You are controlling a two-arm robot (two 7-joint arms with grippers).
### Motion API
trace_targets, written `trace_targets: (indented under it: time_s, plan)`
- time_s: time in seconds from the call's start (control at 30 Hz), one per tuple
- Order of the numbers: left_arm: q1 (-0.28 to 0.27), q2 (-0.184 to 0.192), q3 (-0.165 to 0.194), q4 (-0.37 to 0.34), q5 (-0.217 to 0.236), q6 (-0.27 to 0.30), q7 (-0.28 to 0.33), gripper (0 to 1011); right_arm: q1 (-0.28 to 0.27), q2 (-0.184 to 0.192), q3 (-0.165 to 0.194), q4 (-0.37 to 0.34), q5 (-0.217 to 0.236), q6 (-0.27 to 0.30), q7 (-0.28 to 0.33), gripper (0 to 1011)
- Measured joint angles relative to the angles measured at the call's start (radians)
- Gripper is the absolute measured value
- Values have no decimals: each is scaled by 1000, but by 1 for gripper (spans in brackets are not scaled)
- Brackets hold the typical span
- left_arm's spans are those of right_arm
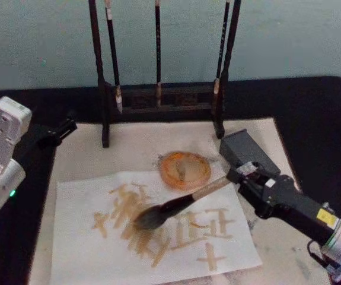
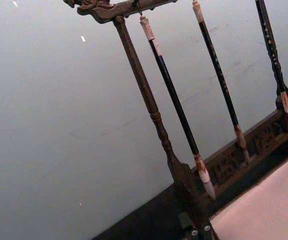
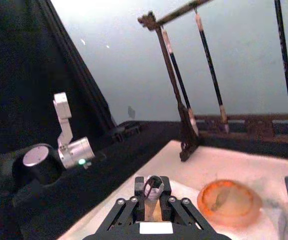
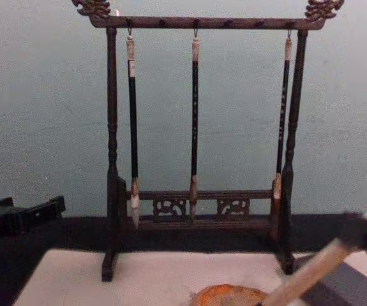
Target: Pick up the brush from the inkstone, write on the paper, then place the brush back to its original position.
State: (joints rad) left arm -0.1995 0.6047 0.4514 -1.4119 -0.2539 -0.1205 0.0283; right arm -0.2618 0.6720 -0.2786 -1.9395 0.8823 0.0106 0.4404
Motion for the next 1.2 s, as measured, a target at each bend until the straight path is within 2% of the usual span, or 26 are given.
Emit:
trace_targets:
  time_s: [0.13,0.33,0.83,0.93,1.2]
  plan:
    - [0,0,0,0,0,0,0,1000,11,-5,-16,26,-2,7,-2,172]
    - [0,0,0,0,0,0,0,1002,6,3,-10,41,-2,14,-21,171]
    - [0,0,0,0,0,0,0,1002,-40,36,64,28,14,6,-48,171]
    - [0,0,0,0,0,0,0,1002,-53,43,83,17,26,6,-47,172]
    - [0,0,0,0,0,0,0,1002,-62,67,103,-19,69,19,-17,172]
